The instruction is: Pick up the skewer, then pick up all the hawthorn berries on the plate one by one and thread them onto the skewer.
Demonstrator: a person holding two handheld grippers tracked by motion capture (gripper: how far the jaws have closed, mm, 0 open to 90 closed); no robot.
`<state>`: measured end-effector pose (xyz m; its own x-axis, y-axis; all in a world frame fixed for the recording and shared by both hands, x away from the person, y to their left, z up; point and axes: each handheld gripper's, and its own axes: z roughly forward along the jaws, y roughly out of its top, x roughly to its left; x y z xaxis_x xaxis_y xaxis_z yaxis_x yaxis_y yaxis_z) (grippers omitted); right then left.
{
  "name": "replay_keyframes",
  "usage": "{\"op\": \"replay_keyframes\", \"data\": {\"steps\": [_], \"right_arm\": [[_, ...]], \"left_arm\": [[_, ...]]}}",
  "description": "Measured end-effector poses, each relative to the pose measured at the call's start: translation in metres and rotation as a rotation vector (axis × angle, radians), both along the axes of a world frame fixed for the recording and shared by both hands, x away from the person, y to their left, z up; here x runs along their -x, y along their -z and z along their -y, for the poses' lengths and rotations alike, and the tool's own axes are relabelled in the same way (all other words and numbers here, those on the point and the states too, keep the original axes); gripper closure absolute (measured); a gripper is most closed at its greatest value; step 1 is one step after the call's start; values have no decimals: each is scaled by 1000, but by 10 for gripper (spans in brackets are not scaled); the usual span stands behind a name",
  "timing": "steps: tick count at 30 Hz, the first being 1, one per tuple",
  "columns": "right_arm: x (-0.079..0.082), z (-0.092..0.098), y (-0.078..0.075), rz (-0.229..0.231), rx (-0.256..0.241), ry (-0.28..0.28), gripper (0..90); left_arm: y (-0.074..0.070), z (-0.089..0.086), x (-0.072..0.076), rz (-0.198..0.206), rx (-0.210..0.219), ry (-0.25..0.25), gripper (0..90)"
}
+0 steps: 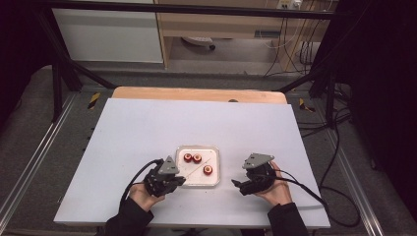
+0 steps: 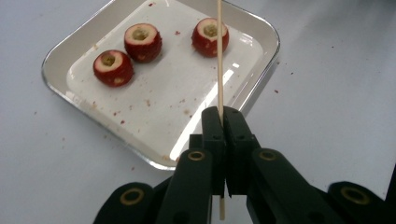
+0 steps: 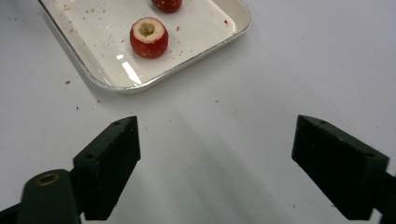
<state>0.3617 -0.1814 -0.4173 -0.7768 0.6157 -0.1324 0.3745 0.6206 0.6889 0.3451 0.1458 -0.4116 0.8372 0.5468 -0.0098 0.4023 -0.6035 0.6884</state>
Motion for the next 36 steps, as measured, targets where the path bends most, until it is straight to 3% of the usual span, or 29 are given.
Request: {"op": "replay_keyframes", "data": {"steps": [9, 15, 23, 32, 36], "right_arm": [[-7, -4, -2, -87, -132, 71, 90], [-17, -18, -7, -134, -151, 86, 64], [-27, -42, -12, -154, -179, 80, 66], [-42, -69, -16, -204, -127, 69, 71], [-48, -82, -17, -231, -79, 65, 86]], "left_arm": [[13, -37, 5, 8, 95, -75, 886], [14, -47, 8, 22, 140, -85, 885], [20, -55, 12, 30, 169, -101, 885], [21, -60, 14, 17, 183, -111, 885], [21, -60, 14, 26, 180, -110, 885]]}}
